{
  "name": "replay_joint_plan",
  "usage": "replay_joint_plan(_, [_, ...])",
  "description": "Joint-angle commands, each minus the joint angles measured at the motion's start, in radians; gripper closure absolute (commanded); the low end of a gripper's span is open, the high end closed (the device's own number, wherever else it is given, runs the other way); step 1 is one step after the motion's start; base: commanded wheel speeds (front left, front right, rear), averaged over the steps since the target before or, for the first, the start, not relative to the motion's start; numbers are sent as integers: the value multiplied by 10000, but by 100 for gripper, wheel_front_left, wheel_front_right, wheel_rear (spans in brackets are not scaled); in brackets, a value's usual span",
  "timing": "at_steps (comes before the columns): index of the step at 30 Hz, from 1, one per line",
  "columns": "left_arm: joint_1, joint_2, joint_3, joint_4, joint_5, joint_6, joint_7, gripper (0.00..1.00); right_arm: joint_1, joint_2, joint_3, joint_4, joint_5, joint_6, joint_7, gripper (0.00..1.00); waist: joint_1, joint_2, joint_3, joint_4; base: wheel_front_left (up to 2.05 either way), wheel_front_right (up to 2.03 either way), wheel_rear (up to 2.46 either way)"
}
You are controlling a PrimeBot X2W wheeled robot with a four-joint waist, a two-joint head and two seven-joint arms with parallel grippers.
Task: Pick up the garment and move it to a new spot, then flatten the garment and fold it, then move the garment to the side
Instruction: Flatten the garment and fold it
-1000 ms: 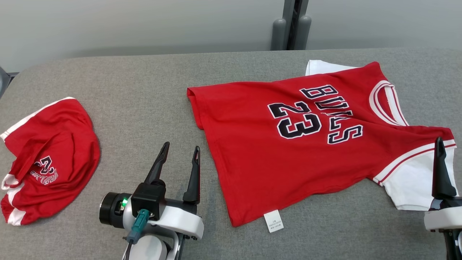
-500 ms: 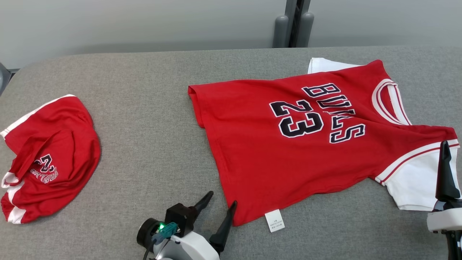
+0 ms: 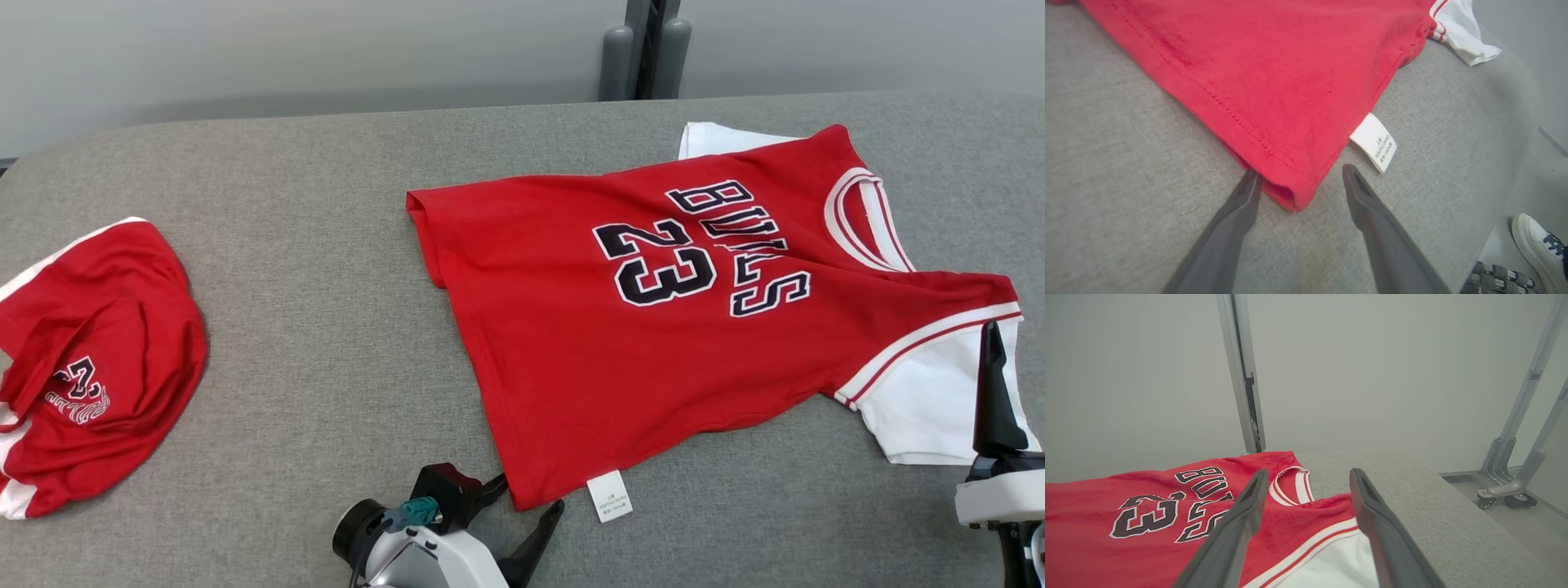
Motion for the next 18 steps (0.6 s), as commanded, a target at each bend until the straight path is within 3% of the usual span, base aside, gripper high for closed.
replay_joint_plan(1, [-137,73,-33,1,66,-27,41,0,-64,-82,-49,18,-24,-3,-48,0,0,-1,28,-31,0,0,0])
replay_joint_plan(3, [-150,107,-104,-2,126,-9,131,0,-68,-91,-61,38,-22,-3,-50,0,0,-1,53,-66,0,0,0])
replay_joint_plan(4, [-161,140,-148,25,166,34,158,37,-72,-94,-62,45,-24,-3,-48,0,0,-1,72,-85,0,0,0])
replay_joint_plan(5, [-164,168,-189,68,181,64,234,55,-78,-99,-72,52,-25,-3,-48,0,0,-1,88,-97,0,0,0])
replay_joint_plan(6, [-163,186,-223,94,204,73,248,100,-80,-102,-82,62,-32,-3,-48,0,0,-1,94,-106,0,0,0])
replay_joint_plan(12, [-267,217,-19,-49,88,226,-85,100,-26,-74,-356,311,-138,-3,-48,0,0,-1,105,-97,0,0,0])
replay_joint_plan(18, [-478,343,280,-225,199,568,-736,100,-32,52,-926,1354,-32,-3,-50,0,0,-1,39,-7,0,0,0])
